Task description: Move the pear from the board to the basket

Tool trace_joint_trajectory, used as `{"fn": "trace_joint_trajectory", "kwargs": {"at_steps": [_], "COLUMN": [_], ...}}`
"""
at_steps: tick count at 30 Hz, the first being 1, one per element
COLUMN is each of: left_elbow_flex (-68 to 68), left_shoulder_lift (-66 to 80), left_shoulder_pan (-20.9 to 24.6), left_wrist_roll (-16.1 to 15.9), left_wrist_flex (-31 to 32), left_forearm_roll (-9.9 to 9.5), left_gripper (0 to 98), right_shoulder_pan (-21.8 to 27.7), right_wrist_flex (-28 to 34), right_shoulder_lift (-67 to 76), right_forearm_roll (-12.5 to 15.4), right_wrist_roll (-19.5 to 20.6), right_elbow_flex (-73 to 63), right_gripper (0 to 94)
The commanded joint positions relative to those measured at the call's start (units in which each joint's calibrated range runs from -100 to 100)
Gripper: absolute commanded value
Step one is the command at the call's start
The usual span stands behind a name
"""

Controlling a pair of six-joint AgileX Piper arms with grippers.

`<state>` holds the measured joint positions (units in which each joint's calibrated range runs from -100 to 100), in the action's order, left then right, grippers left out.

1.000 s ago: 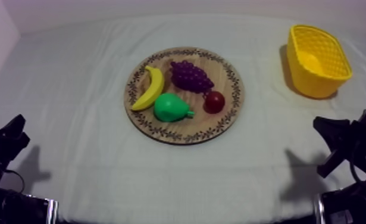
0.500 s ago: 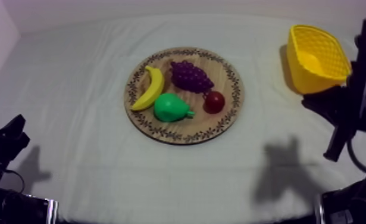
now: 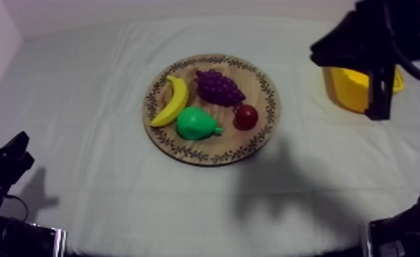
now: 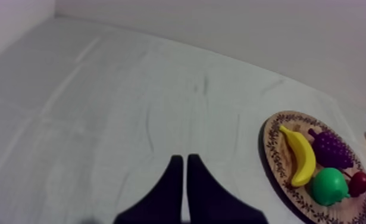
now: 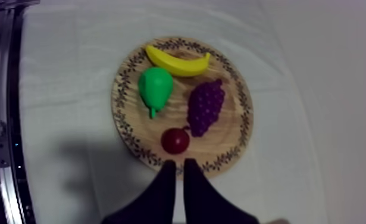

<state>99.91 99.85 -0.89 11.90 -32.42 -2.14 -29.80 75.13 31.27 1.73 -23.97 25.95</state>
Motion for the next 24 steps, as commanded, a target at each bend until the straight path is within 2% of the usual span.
{"fn": "trace_joint_trajectory", "kwargs": {"at_steps": [1,14,19,24], "left_elbow_flex": [-0.02,-0.02,-0.02,-0.02], "left_shoulder_lift": [-0.02,-0.02,-0.02,-0.02], "left_shoulder_pan": [-0.01,-0.01,-0.01,-0.01], "left_wrist_roll": [-0.01,-0.01,-0.01,-0.01], "left_wrist_flex": [0.0,0.0,0.0,0.0], "left_forearm_roll": [-0.03,-0.03,-0.03,-0.03], "left_gripper": [0.1,0.1,0.1,0.1], "right_shoulder_pan": [-1.78,-5.7,-5.59,-5.56], "right_wrist_flex": [2.85,9.95,11.68,13.16], "right_shoulder_lift": [-6.75,-26.02,-29.44,-31.13], "right_forearm_roll": [-0.21,-1.88,-2.14,-2.82], "right_wrist_roll": [0.14,0.51,0.21,0.09], "right_elbow_flex": [-9.79,-26.02,-27.57,-28.49], "right_gripper": [7.0,8.4,20.1,36.4]}}
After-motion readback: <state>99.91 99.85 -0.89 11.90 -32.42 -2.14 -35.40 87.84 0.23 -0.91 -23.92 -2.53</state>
